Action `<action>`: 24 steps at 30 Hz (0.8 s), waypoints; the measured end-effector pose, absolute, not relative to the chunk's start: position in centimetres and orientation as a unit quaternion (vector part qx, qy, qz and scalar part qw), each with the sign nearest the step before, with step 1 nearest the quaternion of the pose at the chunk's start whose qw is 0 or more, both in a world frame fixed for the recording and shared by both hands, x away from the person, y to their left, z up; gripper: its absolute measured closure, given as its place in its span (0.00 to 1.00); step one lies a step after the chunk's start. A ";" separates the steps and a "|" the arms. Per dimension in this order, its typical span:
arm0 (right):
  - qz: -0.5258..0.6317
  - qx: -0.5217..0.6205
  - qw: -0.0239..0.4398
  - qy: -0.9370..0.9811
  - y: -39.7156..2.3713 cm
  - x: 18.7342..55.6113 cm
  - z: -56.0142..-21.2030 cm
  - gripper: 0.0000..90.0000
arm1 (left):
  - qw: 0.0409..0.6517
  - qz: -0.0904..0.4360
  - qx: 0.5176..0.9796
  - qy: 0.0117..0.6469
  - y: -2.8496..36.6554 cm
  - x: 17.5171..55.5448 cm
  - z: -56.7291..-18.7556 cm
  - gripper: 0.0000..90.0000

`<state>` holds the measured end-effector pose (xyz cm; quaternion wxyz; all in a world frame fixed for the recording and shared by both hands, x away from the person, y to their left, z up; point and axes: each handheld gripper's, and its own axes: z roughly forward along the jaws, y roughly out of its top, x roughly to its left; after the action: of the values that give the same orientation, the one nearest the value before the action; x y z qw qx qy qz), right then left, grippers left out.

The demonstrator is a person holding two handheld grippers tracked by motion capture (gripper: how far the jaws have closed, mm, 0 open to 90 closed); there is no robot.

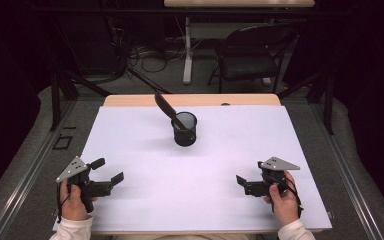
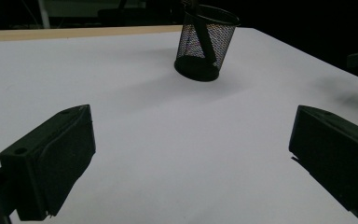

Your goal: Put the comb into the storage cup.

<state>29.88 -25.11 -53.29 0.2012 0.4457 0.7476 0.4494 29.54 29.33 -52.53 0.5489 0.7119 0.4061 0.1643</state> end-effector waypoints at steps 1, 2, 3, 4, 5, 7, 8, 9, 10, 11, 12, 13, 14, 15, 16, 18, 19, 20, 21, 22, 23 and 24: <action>0.450 0.447 0.201 0.746 -25.2 29.9 -53.4 0.03 | 0.550 0.166 0.711 0.406 29.4 29.6 -52.6 0.01; 0.452 0.448 0.203 0.744 -25.3 30.0 -53.5 0.03 | 0.550 0.165 0.711 0.406 29.5 29.6 -52.6 0.01; 0.451 0.450 0.203 0.743 -25.4 30.0 -53.6 0.03 | 0.551 0.165 0.710 0.406 29.5 29.6 -52.7 0.01; 0.449 0.452 0.204 0.743 -25.5 30.0 -53.6 0.03 | 0.551 0.166 0.709 0.407 29.6 29.6 -52.8 0.01; 0.451 0.456 0.202 0.740 -25.6 30.0 -53.7 0.03 | 0.551 0.166 0.709 0.408 29.6 29.6 -52.8 0.01; 0.452 0.460 0.200 0.738 -25.7 30.1 -53.8 0.04 | 0.551 0.167 0.709 0.409 29.7 29.6 -52.9 0.01; 0.452 0.461 0.201 0.737 -25.8 30.1 -53.8 0.04 | 0.551 0.168 0.708 0.409 29.8 29.6 -52.9 0.01; 0.455 0.462 0.202 0.734 -25.9 30.1 -53.8 0.04 | 0.552 0.169 0.707 0.409 29.8 29.6 -52.9 0.01; 0.454 0.463 0.201 0.734 -26.0 30.1 -53.8 0.04 | 0.553 0.169 0.706 0.409 29.9 29.6 -53.0 0.01; 0.456 0.465 0.202 0.731 -26.0 30.1 -53.9 0.04 | 0.553 0.170 0.706 0.408 29.9 29.6 -53.0 0.01; 0.455 0.465 0.205 0.731 -26.1 30.1 -53.9 0.04 | 0.553 0.170 0.706 0.409 30.0 29.6 -53.0 0.01; 0.456 0.466 0.206 0.730 -26.1 30.1 -54.0 0.04 | 0.553 0.171 0.706 0.409 30.0 29.6 -53.0 0.01; 0.455 0.468 0.206 0.729 -26.2 30.1 -54.0 0.04 | 0.554 0.171 0.704 0.410 30.0 29.7 -53.1 0.01; 0.455 0.468 0.209 0.728 -26.2 30.1 -54.0 0.04 | 0.553 0.170 0.704 0.411 30.1 29.7 -53.1 0.01; 0.456 0.469 0.207 0.727 -26.3 30.1 -54.1 0.04 | 0.553 0.171 0.704 0.411 30.1 29.7 -53.1 0.01; 0.454 0.471 0.209 0.727 -26.4 30.1 -54.1 0.04 | 0.553 0.171 0.704 0.412 30.2 29.7 -53.2 0.01; 0.453 0.472 0.208 0.727 -26.4 30.1 -54.2 0.04 | 0.553 0.171 0.704 0.412 30.2 29.7 -53.2 0.01; 0.455 0.472 0.209 0.726 -26.4 30.2 -54.3 0.04 | 0.553 0.171 0.704 0.412 30.2 29.8 -53.2 0.01; 0.454 0.472 0.210 0.726 -26.5 30.2 -54.3 0.04 | 0.553 0.171 0.703 0.413 30.2 29.8 -53.3 0.01; 0.456 0.474 0.211 0.723 -26.5 30.3 -54.4 0.04 | 0.554 0.171 0.702 0.414 30.3 29.8 -53.3 0.01; 0.454 0.477 0.209 0.723 -26.5 30.3 -54.4 0.04 | 0.554 0.170 0.702 0.414 30.3 29.8 -53.3 0.01; 0.456 0.477 0.209 0.722 -26.6 30.3 -54.4 0.04 | 0.554 0.170 0.702 0.415 30.3 29.8 -53.3 0.01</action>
<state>30.30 -26.56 -54.44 0.2095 0.4771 0.7216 0.4558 29.82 30.33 -53.34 0.5539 0.7016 0.4148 0.1700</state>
